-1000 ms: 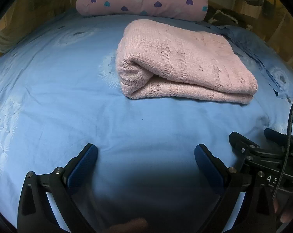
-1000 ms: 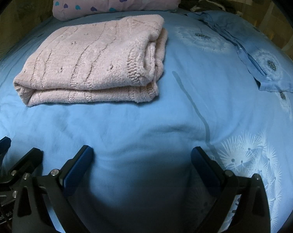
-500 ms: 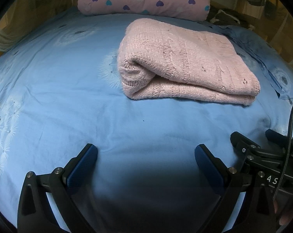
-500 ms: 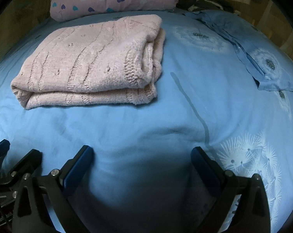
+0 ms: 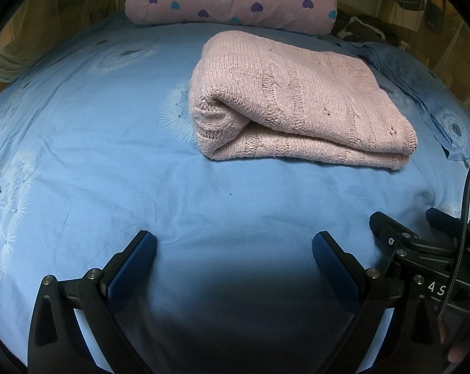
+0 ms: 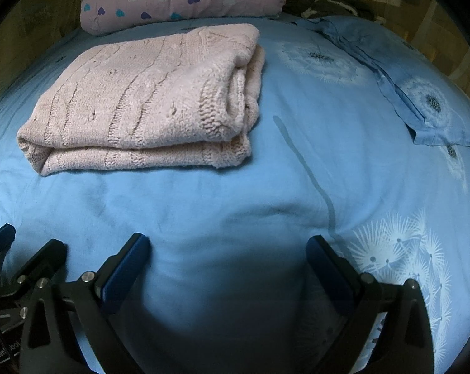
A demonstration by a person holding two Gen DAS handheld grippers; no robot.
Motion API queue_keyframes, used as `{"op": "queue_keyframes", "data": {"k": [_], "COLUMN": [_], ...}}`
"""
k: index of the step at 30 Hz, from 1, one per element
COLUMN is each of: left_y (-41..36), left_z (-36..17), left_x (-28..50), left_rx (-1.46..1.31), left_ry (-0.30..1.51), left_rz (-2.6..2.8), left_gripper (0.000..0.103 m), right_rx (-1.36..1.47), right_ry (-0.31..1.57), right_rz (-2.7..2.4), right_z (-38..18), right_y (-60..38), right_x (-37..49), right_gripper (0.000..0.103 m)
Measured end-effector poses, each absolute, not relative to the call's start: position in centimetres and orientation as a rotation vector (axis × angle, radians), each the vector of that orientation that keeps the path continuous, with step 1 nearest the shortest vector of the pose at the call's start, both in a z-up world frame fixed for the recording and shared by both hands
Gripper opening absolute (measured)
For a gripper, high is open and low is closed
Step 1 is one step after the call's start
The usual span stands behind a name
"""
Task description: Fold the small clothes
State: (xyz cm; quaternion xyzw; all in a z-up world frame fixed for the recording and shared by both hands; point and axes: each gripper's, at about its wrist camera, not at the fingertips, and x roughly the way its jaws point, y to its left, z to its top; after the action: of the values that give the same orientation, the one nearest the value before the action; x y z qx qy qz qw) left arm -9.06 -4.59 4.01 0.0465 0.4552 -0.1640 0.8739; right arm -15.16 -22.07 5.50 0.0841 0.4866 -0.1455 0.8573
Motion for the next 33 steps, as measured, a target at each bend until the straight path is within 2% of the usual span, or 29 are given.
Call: {"op": "queue_keyframes", "data": {"k": [33], "left_y": [-4.55], "left_z": [4.14], "left_x": [-9.29], "left_rx": [0.096], "left_ry": [0.945], "left_rz": [-0.336], "left_gripper": [0.087], "right_rx": [0.177], "right_ry": [1.020], "right_rz": [-0.306], "right_z": [5.46], "right_y": [-22.06], "right_x": [-15.18], "right_gripper": [0.103]}}
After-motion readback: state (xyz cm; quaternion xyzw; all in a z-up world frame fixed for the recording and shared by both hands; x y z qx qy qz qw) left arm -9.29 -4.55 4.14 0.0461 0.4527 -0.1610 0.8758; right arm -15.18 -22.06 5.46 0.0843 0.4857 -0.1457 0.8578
